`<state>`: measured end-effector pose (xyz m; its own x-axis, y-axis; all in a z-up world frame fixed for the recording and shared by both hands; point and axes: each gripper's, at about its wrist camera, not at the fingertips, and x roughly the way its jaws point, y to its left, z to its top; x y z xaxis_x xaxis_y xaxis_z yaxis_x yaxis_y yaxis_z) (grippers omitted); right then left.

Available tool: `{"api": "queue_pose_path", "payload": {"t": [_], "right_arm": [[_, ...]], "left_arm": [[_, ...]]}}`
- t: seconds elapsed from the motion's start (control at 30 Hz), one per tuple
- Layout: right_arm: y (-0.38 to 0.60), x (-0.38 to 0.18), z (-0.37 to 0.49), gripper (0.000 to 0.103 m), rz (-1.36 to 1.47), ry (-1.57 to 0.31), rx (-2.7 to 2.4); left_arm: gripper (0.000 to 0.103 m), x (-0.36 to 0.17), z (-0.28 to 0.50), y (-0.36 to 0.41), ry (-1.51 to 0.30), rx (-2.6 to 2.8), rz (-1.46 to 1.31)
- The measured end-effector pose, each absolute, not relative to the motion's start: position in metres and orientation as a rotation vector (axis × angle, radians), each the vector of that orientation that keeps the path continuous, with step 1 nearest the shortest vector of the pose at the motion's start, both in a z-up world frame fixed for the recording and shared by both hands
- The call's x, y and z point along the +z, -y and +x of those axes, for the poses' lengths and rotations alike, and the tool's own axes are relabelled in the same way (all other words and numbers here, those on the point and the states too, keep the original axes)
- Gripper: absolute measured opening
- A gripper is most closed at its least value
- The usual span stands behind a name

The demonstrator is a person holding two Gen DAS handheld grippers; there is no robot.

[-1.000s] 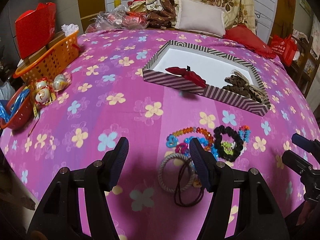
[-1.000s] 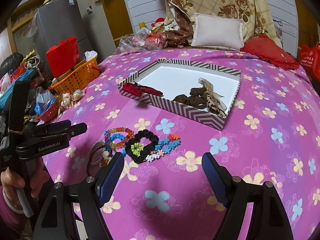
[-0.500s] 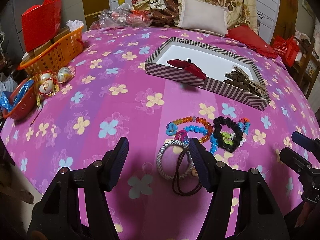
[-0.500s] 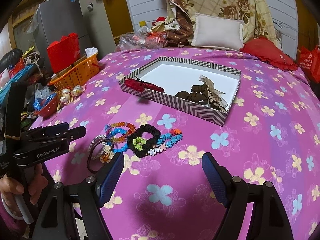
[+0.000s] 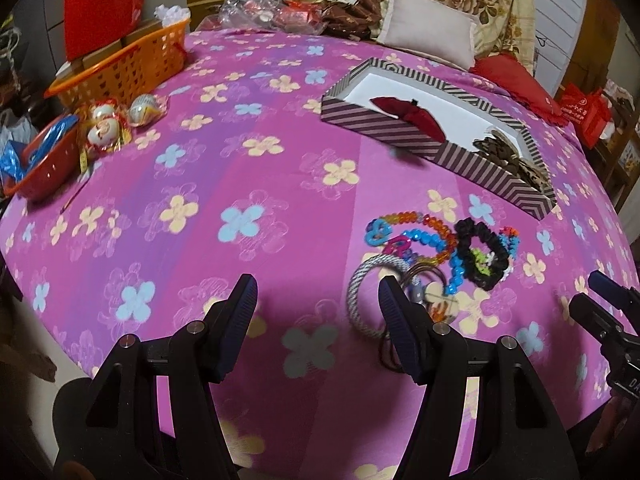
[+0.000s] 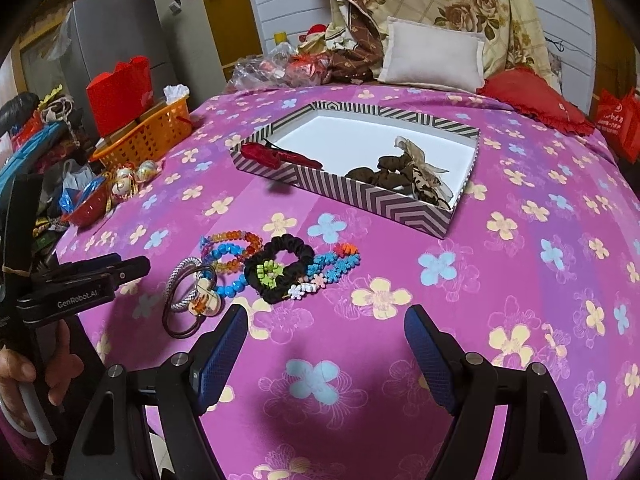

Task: Organize jewelry
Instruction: 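Withdraw both tools from the tray back toward the remaining accessories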

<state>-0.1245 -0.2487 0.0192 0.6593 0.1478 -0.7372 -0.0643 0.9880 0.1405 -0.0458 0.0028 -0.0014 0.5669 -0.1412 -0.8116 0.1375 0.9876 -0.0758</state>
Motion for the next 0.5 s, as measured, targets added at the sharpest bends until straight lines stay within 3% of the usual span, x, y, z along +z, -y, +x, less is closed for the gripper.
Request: {"api": "queue_pose_path", "payload": {"t": [0.5], "right_arm": [[0.242,0.011,-0.117,0.082,0.083,-0.846,0.137]], "left_arm": [[0.063,-0.01,-0.057,-0.005,-0.978,-0.256,0.029]]}}
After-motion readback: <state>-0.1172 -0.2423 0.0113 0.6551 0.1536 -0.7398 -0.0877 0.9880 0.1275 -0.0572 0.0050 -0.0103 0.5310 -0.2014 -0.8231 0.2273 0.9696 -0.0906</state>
